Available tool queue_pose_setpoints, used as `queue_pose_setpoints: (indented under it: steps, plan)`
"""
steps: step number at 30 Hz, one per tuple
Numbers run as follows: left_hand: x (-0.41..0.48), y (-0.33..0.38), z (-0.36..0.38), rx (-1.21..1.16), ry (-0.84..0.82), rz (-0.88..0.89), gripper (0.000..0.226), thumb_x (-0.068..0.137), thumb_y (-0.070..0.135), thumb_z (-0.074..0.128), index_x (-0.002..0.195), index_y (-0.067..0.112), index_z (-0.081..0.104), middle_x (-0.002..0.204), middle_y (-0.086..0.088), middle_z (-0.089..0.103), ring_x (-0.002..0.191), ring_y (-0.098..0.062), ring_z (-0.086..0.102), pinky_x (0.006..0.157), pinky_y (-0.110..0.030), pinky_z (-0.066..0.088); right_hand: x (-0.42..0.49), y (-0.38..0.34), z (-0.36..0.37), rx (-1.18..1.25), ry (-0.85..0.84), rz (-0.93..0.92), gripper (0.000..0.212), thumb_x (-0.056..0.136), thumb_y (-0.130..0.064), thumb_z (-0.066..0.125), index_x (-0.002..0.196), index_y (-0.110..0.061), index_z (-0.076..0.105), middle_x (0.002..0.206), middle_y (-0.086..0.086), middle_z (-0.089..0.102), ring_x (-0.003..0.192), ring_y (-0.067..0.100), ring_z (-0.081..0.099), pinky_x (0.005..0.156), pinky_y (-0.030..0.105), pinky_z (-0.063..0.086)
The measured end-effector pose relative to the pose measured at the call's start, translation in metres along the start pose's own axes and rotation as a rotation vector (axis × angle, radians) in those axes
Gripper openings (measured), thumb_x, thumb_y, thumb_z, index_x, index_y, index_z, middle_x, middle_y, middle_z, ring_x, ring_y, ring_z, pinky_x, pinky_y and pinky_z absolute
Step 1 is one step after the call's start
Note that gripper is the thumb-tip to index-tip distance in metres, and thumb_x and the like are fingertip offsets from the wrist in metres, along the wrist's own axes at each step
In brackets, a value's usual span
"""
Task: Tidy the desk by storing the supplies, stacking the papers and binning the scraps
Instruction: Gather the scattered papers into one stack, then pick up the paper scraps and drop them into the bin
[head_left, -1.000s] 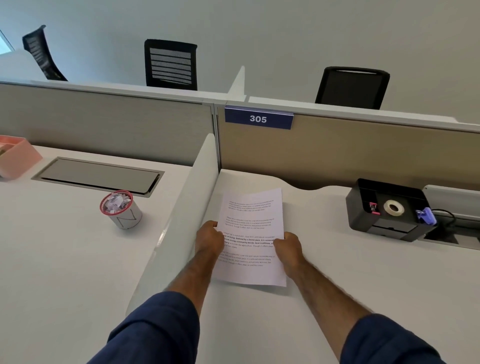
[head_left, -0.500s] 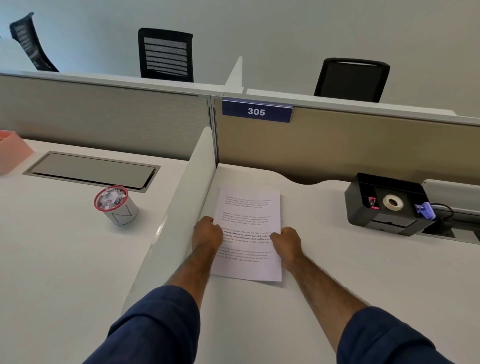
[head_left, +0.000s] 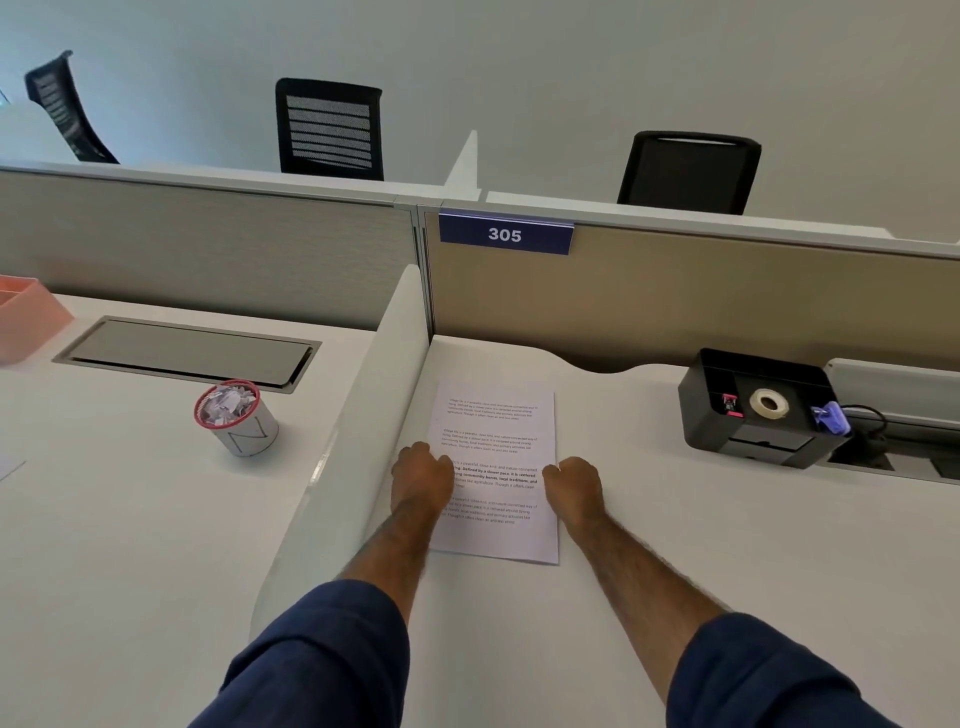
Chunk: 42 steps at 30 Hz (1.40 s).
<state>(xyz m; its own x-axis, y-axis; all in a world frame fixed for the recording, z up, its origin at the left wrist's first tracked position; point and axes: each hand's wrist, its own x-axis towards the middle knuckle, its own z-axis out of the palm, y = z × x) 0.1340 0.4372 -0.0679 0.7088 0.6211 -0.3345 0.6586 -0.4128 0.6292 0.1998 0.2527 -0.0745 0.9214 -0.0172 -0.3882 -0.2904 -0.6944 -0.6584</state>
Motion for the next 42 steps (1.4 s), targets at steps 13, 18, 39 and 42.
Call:
queue_pose_setpoints:
  steps: [13, 18, 39, 42]
  plan:
    - [-0.058, 0.005, 0.026, 0.511, -0.064, 0.427, 0.063, 0.109, 0.051, 0.025, 0.163, 0.021, 0.014, 0.173, -0.007, -0.008, 0.159, -0.031, -0.012, 0.129, -0.050, -0.002, -0.048, 0.052, -0.035, -0.754, -0.043, -0.307, 0.080, 0.095, -0.070, 0.015, 0.159, -0.026, -0.003, 0.167, 0.006, -0.007, 0.154, 0.031, -0.008, 0.122, 0.055, 0.001]
    - [-0.090, 0.026, 0.046, 0.552, -0.093, 0.493, 0.071, 0.105, 0.061, 0.019, 0.165, 0.024, 0.009, 0.172, -0.004, -0.014, 0.158, -0.029, -0.018, 0.128, -0.052, -0.006, -0.071, 0.079, -0.079, -0.758, 0.024, -0.286, 0.083, 0.090, -0.072, 0.006, 0.159, -0.027, -0.005, 0.167, 0.007, -0.009, 0.154, 0.030, -0.009, 0.122, 0.055, 0.001]
    - [-0.392, 0.196, 0.271, 0.499, -0.104, 0.723, 0.066, 0.106, 0.058, 0.022, 0.163, 0.026, 0.020, 0.174, -0.005, -0.004, 0.160, -0.029, -0.008, 0.126, -0.051, -0.003, -0.160, 0.340, -0.374, -0.631, 0.165, -0.201, 0.086, 0.089, -0.075, 0.007, 0.159, -0.025, -0.002, 0.167, 0.007, -0.007, 0.153, 0.032, -0.010, 0.121, 0.056, -0.004]
    - [-0.436, 0.211, 0.299, 0.497, -0.109, 0.775, 0.065, 0.107, 0.057, 0.021, 0.163, 0.025, 0.021, 0.174, -0.006, -0.004, 0.160, -0.029, -0.008, 0.127, -0.051, -0.003, -0.173, 0.380, -0.413, -0.618, 0.211, -0.191, 0.097, 0.077, -0.077, -0.007, 0.159, -0.025, -0.003, 0.167, 0.007, -0.006, 0.153, 0.032, -0.009, 0.121, 0.057, -0.003]
